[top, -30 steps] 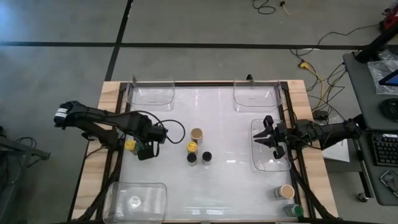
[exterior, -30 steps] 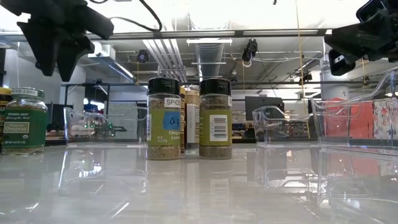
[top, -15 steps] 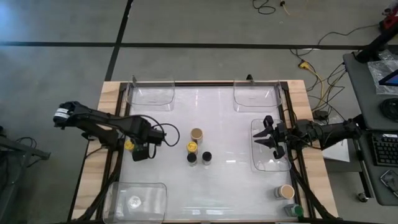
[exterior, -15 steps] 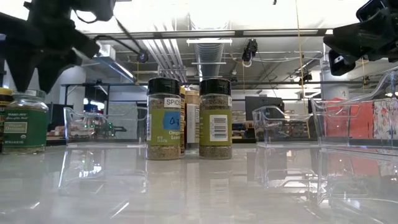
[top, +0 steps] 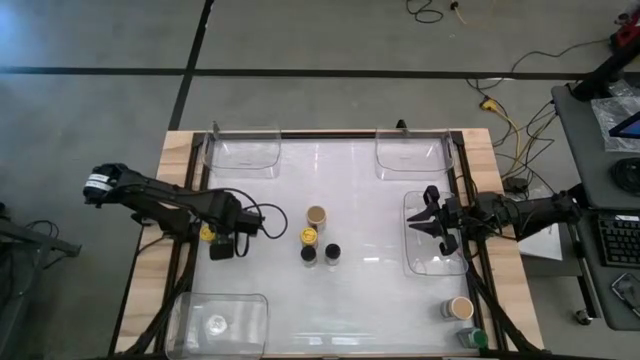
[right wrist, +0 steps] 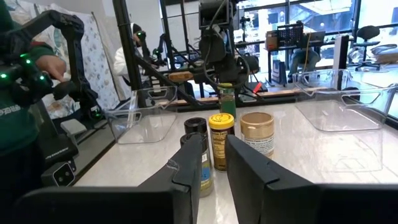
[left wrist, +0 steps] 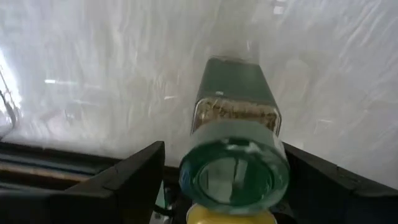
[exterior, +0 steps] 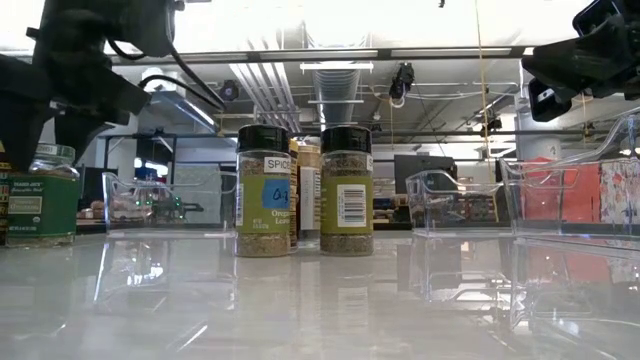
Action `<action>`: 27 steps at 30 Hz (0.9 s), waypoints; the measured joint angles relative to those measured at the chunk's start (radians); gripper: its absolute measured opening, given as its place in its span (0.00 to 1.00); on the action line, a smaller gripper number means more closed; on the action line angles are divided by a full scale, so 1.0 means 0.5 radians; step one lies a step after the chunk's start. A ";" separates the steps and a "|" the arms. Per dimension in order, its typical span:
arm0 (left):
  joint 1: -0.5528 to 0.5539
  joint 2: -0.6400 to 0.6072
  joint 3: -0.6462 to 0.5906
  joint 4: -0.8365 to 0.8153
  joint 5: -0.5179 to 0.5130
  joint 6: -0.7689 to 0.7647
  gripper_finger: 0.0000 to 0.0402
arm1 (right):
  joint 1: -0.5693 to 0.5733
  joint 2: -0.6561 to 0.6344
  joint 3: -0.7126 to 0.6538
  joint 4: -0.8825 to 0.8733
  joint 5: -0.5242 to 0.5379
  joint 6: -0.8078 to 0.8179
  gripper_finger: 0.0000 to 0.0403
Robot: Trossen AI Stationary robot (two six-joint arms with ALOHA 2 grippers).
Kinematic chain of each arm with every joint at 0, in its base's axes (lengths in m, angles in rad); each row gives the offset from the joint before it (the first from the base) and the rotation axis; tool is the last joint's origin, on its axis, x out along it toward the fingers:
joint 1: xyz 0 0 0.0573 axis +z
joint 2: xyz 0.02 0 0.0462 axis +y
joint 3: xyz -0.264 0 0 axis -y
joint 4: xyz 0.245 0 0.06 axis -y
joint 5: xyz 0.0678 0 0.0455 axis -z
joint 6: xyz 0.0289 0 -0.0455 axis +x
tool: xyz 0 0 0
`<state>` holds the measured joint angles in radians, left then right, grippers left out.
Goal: Sort spices by type
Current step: Put the top green seasoning bottle into the bottom transparent bin
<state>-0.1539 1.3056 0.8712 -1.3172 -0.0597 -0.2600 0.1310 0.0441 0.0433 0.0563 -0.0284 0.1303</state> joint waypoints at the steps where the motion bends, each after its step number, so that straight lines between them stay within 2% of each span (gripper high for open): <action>1: 0.000 0.000 -0.008 0.014 0.000 0.019 0.70 | 0.000 0.000 0.000 0.000 0.000 0.000 0.15; 8: 0.001 0.002 -0.035 0.085 0.000 0.159 0.65 | 0.000 0.000 0.000 0.000 0.000 0.001 0.17; 16: 0.001 0.002 -0.034 0.141 0.002 0.268 0.46 | 0.000 0.000 0.000 0.000 0.000 0.000 0.21; 23: 0.001 0.002 -0.016 0.153 0.000 0.310 0.46 | 0.000 0.000 0.000 0.000 0.000 0.000 0.23; 27: 0.000 0.002 0.111 0.123 0.000 0.310 0.48 | 0.000 0.000 0.000 -0.001 0.000 0.000 0.22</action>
<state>-0.1538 1.3067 0.9266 -1.2557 -0.0597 -0.1051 0.1312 0.0441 0.0433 0.0559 -0.0284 0.1305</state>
